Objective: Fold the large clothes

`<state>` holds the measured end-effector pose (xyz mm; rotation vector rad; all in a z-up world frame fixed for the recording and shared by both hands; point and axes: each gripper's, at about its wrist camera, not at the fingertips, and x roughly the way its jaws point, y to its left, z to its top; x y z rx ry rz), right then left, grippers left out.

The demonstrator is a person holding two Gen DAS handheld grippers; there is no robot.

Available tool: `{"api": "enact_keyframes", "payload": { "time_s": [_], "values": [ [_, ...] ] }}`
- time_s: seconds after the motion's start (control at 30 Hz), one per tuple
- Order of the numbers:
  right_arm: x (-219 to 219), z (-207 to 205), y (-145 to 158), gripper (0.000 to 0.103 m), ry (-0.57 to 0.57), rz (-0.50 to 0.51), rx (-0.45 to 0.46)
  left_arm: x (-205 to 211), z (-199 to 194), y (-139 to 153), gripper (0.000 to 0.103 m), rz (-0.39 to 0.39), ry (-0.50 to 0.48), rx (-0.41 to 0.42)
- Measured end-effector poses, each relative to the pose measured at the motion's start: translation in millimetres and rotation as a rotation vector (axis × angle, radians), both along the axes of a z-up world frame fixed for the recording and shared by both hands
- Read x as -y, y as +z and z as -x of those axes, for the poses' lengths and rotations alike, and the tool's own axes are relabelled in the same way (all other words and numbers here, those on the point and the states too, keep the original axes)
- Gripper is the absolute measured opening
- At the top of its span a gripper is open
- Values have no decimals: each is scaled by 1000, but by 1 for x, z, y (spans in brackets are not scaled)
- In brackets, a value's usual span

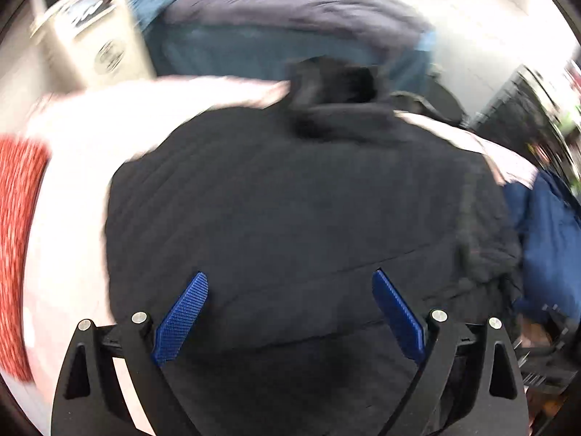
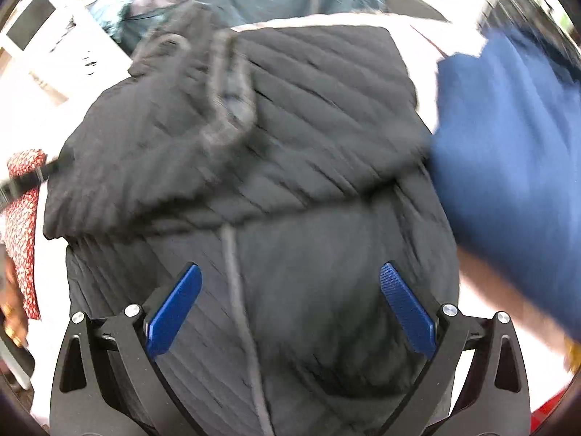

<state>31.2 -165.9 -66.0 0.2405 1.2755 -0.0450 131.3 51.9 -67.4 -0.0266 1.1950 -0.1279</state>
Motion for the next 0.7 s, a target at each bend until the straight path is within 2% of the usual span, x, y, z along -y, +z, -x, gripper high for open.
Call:
{"api": "enact_keyframes", "payload": {
  "time_s": [0.1,0.2,0.3,0.37,0.5,0.7],
  "values": [
    [-18,-30,6,97,57,14,27,-29,0,-15,90,9,76,-43],
    [-31,-61,-6,97,67,28,14,-34,-4,-27,90,-11,62,-65],
    [-39,-80,-36,97,40,80,-76,-21,-10,-48,94,-77,12,-115],
    [-44,-93,-59,97,15,67,-134,-16,-16,-61,96,-102,-13,-142],
    [-41,-100,-77,98,9,36,-147,-10,-28,-89,98,-121,-21,-198],
    [-49,-101,-84,99,20,49,-112,-7,-47,-107,98,-125,-6,-223]
  ]
}}
